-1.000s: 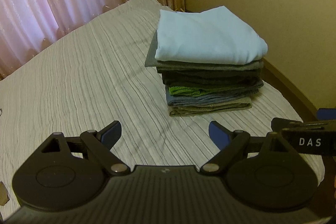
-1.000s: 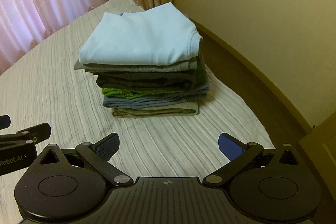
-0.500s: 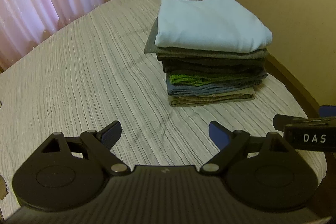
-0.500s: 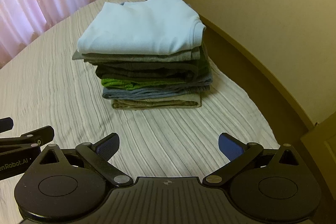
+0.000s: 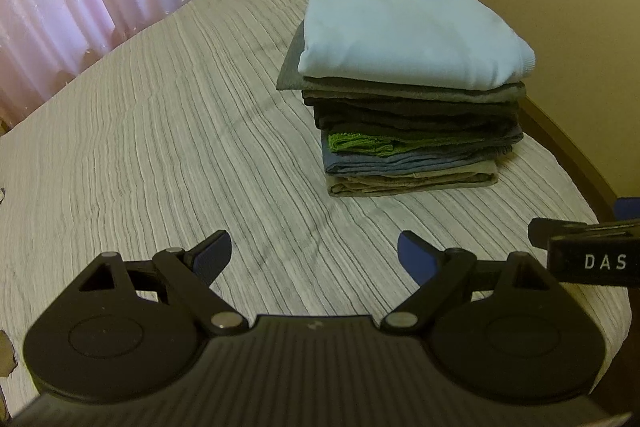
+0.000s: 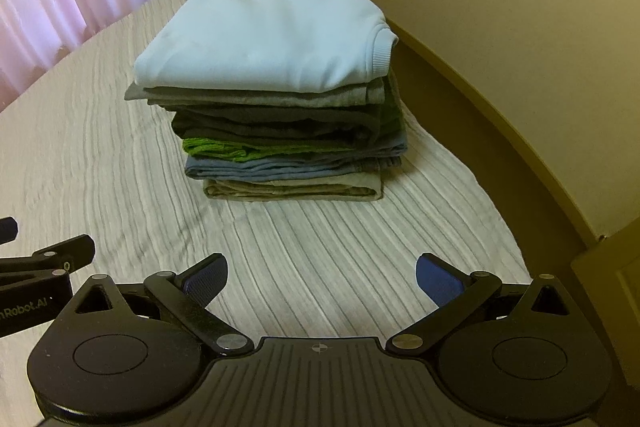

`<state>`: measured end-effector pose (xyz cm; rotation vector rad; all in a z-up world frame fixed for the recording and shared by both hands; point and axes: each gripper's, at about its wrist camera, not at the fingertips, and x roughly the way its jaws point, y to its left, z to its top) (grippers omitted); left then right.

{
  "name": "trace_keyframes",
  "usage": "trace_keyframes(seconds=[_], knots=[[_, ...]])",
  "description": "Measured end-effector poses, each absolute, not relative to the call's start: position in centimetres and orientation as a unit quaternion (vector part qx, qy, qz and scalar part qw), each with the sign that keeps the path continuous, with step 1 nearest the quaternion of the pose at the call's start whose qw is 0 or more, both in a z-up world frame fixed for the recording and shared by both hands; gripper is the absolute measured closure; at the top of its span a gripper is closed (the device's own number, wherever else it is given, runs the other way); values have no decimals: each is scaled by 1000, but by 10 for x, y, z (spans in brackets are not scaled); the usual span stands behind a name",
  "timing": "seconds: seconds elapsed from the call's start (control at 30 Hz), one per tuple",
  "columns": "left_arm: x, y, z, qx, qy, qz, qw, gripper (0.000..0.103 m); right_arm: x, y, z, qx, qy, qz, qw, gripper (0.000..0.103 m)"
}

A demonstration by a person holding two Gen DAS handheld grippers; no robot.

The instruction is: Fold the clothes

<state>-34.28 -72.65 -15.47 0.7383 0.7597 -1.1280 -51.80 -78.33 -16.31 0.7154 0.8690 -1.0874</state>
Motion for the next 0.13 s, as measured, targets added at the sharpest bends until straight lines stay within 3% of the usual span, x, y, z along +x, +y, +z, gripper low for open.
trace_keyframes(seconds=[0.13], knots=[[-341, -732, -156, 332, 344, -508, 717, 15, -519, -787, -164, 325, 392, -490, 708, 0]])
